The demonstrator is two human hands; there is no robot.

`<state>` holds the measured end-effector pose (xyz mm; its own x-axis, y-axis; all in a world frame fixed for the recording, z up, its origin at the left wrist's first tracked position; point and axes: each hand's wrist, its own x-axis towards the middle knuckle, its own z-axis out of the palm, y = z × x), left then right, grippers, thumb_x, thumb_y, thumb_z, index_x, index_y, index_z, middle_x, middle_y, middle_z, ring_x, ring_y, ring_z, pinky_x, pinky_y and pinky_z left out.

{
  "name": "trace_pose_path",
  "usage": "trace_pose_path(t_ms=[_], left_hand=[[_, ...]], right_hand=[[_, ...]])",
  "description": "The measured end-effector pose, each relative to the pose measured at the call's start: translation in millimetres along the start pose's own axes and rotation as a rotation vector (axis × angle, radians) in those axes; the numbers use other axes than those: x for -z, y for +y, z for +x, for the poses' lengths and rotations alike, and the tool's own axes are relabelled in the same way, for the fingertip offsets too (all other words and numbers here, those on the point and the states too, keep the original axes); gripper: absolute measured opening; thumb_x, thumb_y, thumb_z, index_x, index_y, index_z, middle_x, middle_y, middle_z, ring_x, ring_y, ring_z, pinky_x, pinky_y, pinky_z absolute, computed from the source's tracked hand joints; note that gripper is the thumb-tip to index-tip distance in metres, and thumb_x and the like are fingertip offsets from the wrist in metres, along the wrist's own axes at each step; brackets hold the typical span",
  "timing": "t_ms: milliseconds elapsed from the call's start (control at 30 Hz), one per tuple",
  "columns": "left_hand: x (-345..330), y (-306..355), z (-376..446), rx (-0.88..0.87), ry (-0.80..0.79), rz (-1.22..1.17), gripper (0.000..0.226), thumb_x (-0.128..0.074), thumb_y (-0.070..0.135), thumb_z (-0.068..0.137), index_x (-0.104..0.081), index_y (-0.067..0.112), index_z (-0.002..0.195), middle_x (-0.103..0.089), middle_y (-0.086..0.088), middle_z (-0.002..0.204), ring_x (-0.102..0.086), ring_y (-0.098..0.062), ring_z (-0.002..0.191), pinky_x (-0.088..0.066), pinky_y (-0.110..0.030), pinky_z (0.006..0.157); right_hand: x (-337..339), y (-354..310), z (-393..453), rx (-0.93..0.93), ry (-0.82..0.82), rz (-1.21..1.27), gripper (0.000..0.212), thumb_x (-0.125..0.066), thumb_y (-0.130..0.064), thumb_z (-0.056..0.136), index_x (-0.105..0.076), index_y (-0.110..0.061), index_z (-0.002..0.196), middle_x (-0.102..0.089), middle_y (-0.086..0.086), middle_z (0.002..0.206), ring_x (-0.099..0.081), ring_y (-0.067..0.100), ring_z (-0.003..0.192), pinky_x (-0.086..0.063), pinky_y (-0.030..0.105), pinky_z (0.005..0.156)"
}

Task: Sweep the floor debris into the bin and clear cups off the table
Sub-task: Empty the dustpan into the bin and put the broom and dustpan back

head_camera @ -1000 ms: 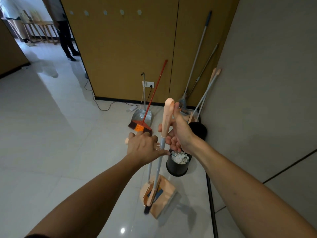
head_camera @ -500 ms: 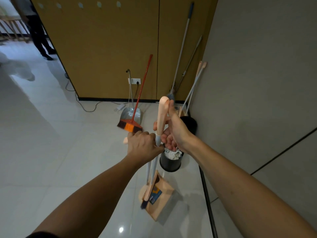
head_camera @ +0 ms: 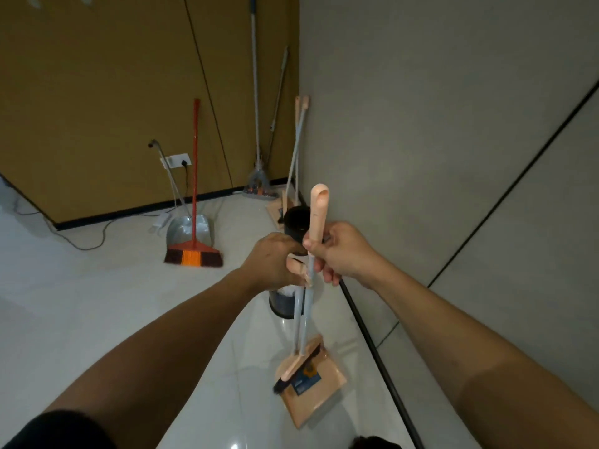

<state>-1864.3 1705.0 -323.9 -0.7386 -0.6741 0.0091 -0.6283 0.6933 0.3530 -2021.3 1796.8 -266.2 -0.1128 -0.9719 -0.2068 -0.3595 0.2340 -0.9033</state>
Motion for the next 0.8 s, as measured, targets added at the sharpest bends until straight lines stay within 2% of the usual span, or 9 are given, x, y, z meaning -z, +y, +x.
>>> trace_pose_path(t_ms=[133, 233, 300, 333, 400, 500, 600, 733, 800], left_hand=[[-22, 21, 43, 0.010, -0.066, -0.194, 0.030, -0.084, 0.031, 0.076, -0.074, 0.018, 0.102, -0.068, 0.003, 0.093, -0.064, -0.020, 0.091, -0.046, -0.027, 0.071], [-36, 41, 75, -0.014, -0.144, -0.206, 0.025, -0.081, 0.030, 0.079, -0.076, 0.017, 0.099, -0.072, -0.002, 0.094, -0.065, -0.019, 0.086, -0.052, -0.035, 0.074], [-44, 53, 92, -0.036, -0.196, -0.215, 0.031, -0.083, 0.033, 0.077, -0.076, 0.019, 0.104, -0.071, 0.007, 0.091, -0.064, -0.006, 0.083, -0.051, -0.024, 0.072], [-49, 58, 100, -0.044, -0.216, -0.222, 0.031, -0.083, 0.034, 0.076, -0.075, 0.020, 0.103, -0.067, 0.015, 0.083, -0.062, 0.002, 0.079, -0.047, -0.013, 0.066], [-57, 65, 113, -0.049, -0.239, -0.237, 0.029, -0.084, 0.033, 0.076, -0.074, 0.020, 0.100, -0.056, 0.025, 0.068, -0.057, 0.014, 0.072, -0.040, -0.003, 0.060], [-74, 70, 139, -0.052, -0.280, -0.242, 0.029, -0.083, 0.036, 0.078, -0.070, 0.019, 0.098, -0.060, 0.016, 0.074, -0.060, -0.003, 0.072, -0.040, -0.008, 0.059], [-87, 69, 169, -0.074, -0.346, -0.229, 0.034, -0.081, 0.039, 0.078, -0.073, 0.019, 0.104, -0.070, 0.001, 0.090, -0.065, -0.017, 0.083, -0.055, -0.032, 0.075], [-102, 63, 208, -0.264, -0.430, -0.206, 0.013, -0.079, 0.042, 0.079, -0.067, 0.036, 0.078, -0.066, 0.005, 0.077, -0.064, -0.018, 0.077, -0.046, -0.027, 0.065], [-110, 58, 223, -0.362, -0.489, -0.226, 0.009, -0.077, 0.040, 0.081, -0.070, 0.035, 0.084, -0.061, 0.010, 0.073, -0.063, -0.017, 0.079, -0.041, -0.025, 0.064]], right_hand=[[30, 33, 5, -0.009, 0.186, -0.181, 0.017, -0.073, -0.033, 0.089, -0.065, -0.022, 0.078, -0.060, -0.007, 0.056, -0.057, 0.006, 0.047, -0.042, 0.022, 0.050], [48, 54, 12, -0.047, 0.288, -0.176, 0.025, -0.078, -0.036, 0.083, -0.060, -0.030, 0.067, -0.063, -0.010, 0.063, -0.061, 0.003, 0.059, -0.044, 0.023, 0.056], [57, 69, 17, -0.110, 0.375, -0.058, 0.020, -0.080, -0.036, 0.081, -0.064, -0.026, 0.074, -0.071, -0.002, 0.073, -0.069, 0.013, 0.066, -0.055, 0.034, 0.061], [62, 73, 19, -0.134, 0.416, -0.020, 0.022, -0.080, -0.037, 0.081, -0.065, -0.022, 0.079, -0.073, 0.003, 0.077, -0.071, 0.019, 0.070, -0.058, 0.038, 0.064], [72, 84, 24, -0.153, 0.454, -0.010, 0.025, -0.080, -0.040, 0.081, -0.063, -0.021, 0.081, -0.073, 0.005, 0.080, -0.072, 0.022, 0.072, -0.060, 0.042, 0.068], [84, 96, 33, -0.187, 0.495, -0.064, 0.028, -0.080, -0.043, 0.080, -0.058, -0.026, 0.076, -0.070, 0.001, 0.074, -0.067, 0.018, 0.063, -0.058, 0.036, 0.063], [90, 106, 46, -0.258, 0.531, -0.107, 0.029, -0.079, -0.044, 0.080, -0.058, -0.024, 0.080, -0.070, 0.000, 0.073, -0.063, 0.015, 0.057, -0.052, 0.030, 0.059], [91, 122, 60, -0.412, 0.632, -0.061, 0.033, -0.079, -0.042, 0.080, -0.064, -0.014, 0.093, -0.071, 0.005, 0.073, -0.063, 0.015, 0.050, -0.054, 0.032, 0.053], [84, 131, 62, -0.487, 0.705, -0.036, 0.034, -0.079, -0.038, 0.081, -0.065, -0.011, 0.096, -0.071, 0.010, 0.080, -0.066, 0.024, 0.064, -0.058, 0.042, 0.064]])
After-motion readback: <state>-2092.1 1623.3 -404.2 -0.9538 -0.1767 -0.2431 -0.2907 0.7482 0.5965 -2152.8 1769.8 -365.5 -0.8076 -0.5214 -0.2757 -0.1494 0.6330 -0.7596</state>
